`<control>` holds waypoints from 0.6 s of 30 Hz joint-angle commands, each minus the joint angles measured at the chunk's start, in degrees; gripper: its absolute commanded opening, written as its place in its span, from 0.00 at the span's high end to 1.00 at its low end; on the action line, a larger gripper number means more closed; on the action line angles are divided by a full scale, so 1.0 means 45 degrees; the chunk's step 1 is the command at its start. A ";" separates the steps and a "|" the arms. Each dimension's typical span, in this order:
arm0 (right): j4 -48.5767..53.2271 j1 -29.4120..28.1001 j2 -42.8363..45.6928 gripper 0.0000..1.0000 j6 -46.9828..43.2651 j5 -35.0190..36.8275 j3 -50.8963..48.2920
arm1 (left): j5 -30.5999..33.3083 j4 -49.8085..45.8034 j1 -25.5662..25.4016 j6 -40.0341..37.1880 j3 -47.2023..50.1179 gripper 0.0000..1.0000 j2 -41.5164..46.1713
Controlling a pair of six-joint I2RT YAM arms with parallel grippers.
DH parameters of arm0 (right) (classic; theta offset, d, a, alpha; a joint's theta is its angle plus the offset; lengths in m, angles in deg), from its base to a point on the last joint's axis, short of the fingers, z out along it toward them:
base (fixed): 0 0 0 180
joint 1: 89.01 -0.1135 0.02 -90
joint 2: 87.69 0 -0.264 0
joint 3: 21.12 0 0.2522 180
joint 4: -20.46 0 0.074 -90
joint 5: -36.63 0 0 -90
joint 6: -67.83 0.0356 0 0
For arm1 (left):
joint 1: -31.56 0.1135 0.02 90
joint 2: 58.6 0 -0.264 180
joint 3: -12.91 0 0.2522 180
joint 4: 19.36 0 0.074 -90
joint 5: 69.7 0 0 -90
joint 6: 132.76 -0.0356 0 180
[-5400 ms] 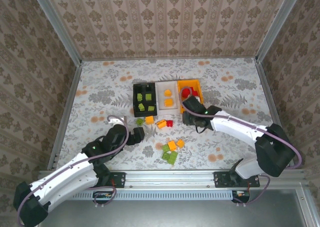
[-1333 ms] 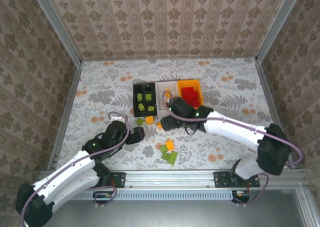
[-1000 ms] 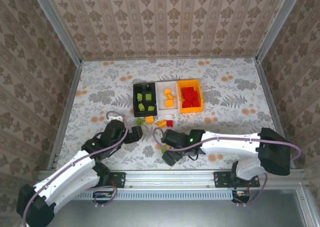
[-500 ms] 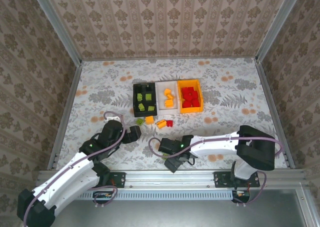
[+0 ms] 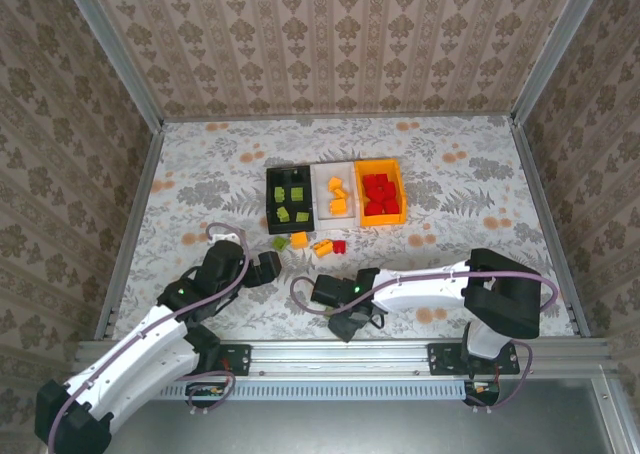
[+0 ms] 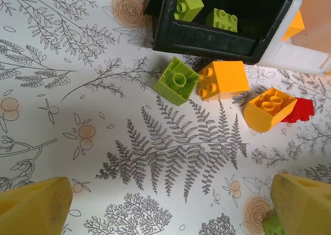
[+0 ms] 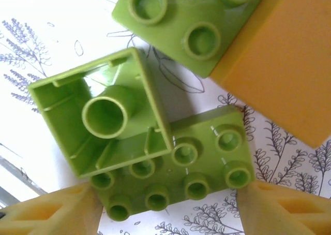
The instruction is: Sort the legos into containers by color
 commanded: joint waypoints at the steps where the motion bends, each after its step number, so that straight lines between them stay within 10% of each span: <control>1: -0.1436 0.0614 -0.0695 0.38 -0.0131 0.0831 -0.0076 | -0.0192 -0.0228 0.0134 -0.0187 0.0116 0.00 0.0160; 18: -0.1383 0.2115 0.0062 0.44 -0.0450 0.1187 0.0416 | -0.0858 0.0085 0.0192 -0.0252 0.0013 0.00 -0.0023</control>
